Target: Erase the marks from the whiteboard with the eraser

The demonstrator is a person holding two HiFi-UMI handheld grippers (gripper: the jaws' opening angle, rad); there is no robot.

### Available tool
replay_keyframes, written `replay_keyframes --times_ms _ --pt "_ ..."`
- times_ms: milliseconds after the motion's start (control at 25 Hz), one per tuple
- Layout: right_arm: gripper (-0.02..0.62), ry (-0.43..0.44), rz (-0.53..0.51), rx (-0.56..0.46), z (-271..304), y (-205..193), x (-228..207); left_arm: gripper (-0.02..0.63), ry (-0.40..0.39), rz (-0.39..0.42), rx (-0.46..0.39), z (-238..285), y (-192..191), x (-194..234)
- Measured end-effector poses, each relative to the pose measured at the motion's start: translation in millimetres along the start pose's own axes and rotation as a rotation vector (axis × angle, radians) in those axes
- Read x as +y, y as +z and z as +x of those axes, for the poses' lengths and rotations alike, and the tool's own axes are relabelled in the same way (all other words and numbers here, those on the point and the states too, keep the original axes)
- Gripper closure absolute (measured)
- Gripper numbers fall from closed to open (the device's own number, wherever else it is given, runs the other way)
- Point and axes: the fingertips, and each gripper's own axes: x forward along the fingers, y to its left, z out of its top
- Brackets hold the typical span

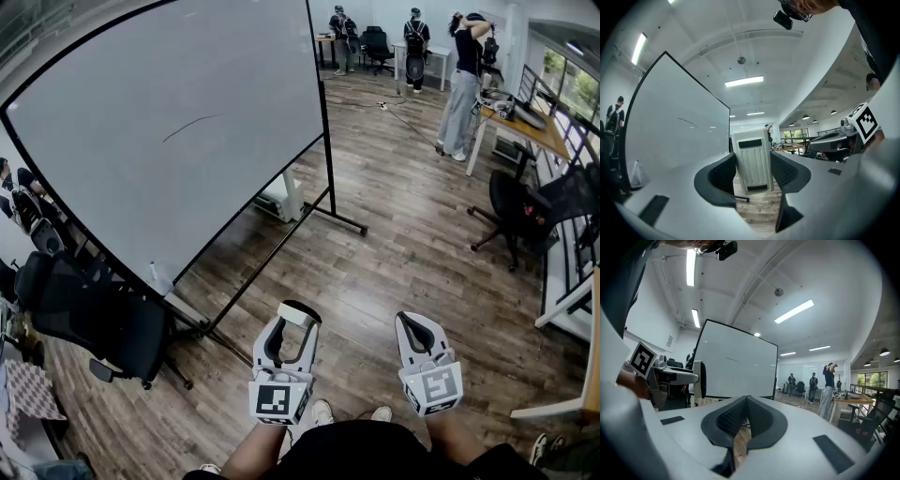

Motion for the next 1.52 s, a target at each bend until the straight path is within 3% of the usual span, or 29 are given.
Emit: replay_keyframes --times_ms 120,520,800,960,1080,1520 --pt "0.578 -0.009 0.007 0.005 4 -1 4 0.36 -0.026 0.05 0.001 -3 -11 8" --pt "0.578 -0.016 0.021 0.0 27 0 25 0.36 -0.051 0.036 0.001 -5 -15 34" --pt "0.577 -0.075 0.061 -0.002 54 -1 49 0.359 -0.097 0.047 0.021 -6 -21 70" --pt "0.577 -0.078 0.053 0.002 68 0 63 0.359 -0.089 0.017 0.03 -7 -26 91" --pt "0.577 -0.075 0.033 -0.004 75 3 67 0.359 -0.092 0.039 0.037 -7 -40 101" --pt "0.577 -0.071 0.069 -0.017 145 5 29 0.359 -0.042 0.036 0.044 53 -43 135"
